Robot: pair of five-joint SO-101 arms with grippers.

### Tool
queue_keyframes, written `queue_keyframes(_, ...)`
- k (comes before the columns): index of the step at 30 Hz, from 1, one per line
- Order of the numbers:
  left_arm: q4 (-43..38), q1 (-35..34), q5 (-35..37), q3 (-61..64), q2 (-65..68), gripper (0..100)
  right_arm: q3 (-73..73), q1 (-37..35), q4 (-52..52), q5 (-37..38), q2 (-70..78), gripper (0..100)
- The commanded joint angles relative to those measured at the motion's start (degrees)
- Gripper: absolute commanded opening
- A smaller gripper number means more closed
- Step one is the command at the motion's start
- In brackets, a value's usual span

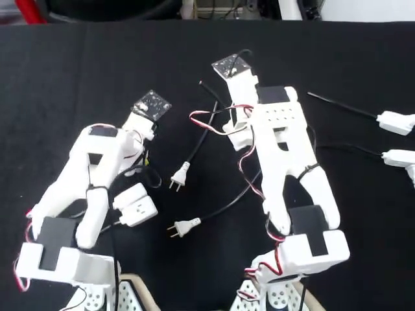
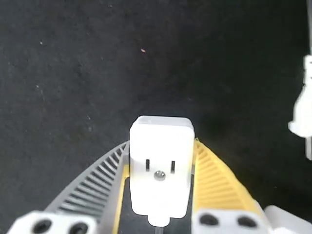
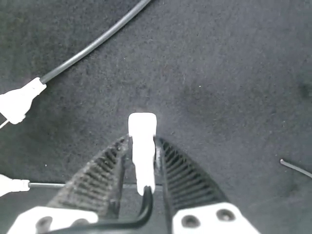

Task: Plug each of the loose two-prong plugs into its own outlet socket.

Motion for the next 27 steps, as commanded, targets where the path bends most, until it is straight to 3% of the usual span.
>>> queue_keyframes(1,-0.09,1.71,0.26,2.51,-5.89,9,-3.3,0.7,-0.09,0.53,-0.48,1.1)
queue_keyframes(6,-4.75,2.42,0.09,9.89,-11.52,21,-3.3,0.7,-0.09,0.53,-0.48,1.1)
queue_keyframes(10,-7.65,2.24,0.26,14.37,-15.65,23,-3.3,0.7,-0.09,0.53,-0.48,1.1)
queue_keyframes(15,-7.3,2.77,2.11,18.51,-24.35,24,-3.3,0.7,-0.09,0.53,-0.48,1.1)
queue_keyframes(20,-1.14,6.2,2.29,20.88,-31.47,24,-3.3,0.7,-0.18,0.53,-0.48,1.1)
queue_keyframes(27,-0.53,6.29,2.37,15.25,-18.55,23,-3.3,0.7,-0.09,0.53,-0.48,1.1)
